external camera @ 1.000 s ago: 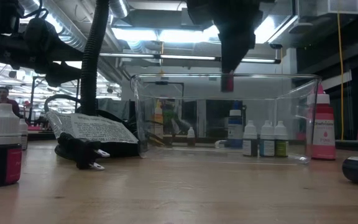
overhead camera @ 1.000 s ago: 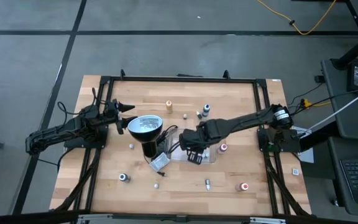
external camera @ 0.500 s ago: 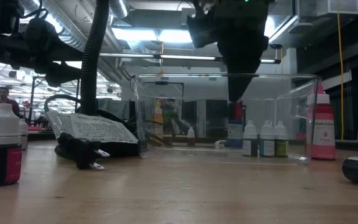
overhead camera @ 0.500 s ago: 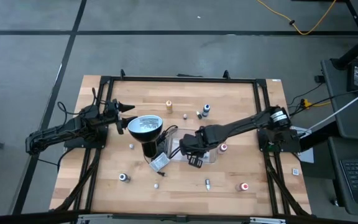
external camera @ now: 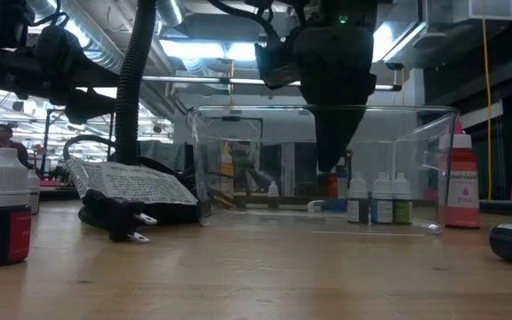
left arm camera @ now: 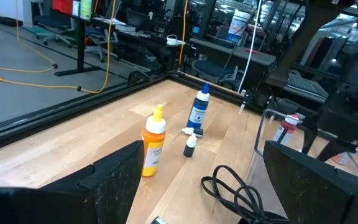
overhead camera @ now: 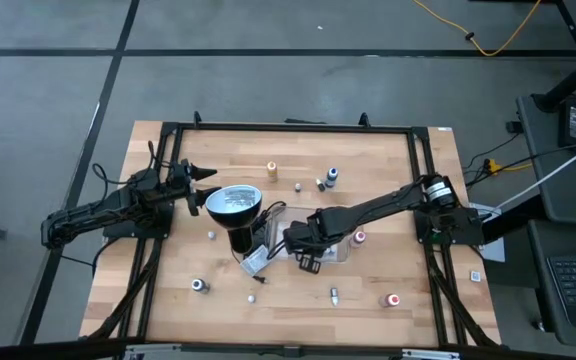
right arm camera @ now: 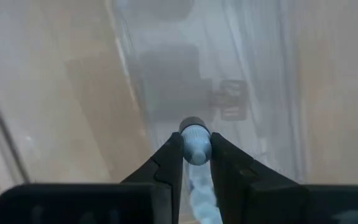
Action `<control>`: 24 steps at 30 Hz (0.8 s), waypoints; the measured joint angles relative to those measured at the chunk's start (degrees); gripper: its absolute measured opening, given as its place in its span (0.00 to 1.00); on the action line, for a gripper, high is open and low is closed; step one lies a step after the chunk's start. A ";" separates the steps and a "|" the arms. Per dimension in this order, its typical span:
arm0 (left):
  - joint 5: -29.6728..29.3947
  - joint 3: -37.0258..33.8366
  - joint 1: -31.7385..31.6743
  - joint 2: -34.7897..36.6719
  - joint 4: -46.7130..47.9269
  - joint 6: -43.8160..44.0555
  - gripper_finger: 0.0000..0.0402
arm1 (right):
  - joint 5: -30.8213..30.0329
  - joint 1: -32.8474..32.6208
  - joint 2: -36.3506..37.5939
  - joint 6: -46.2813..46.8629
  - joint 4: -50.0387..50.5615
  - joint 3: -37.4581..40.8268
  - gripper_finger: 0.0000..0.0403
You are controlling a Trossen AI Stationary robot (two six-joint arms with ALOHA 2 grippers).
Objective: Pick & Place food coloring
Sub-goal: Put the small red food coloring bottle into the transparent bin
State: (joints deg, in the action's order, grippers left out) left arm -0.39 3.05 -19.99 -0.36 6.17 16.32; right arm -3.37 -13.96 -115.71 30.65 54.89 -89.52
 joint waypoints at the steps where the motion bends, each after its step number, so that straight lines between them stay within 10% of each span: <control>1: 0.00 0.00 0.00 0.00 0.02 -0.04 0.80 | 0.06 0.00 -0.25 -0.07 -0.13 0.00 0.18; 24: -0.02 0.02 0.02 0.00 0.02 0.00 0.80 | 0.60 0.34 -1.00 0.28 -3.06 2.80 0.21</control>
State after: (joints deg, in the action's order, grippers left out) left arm -0.40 3.07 -19.97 -0.36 6.20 16.31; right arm -2.76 -13.62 -116.71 30.93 51.83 -86.72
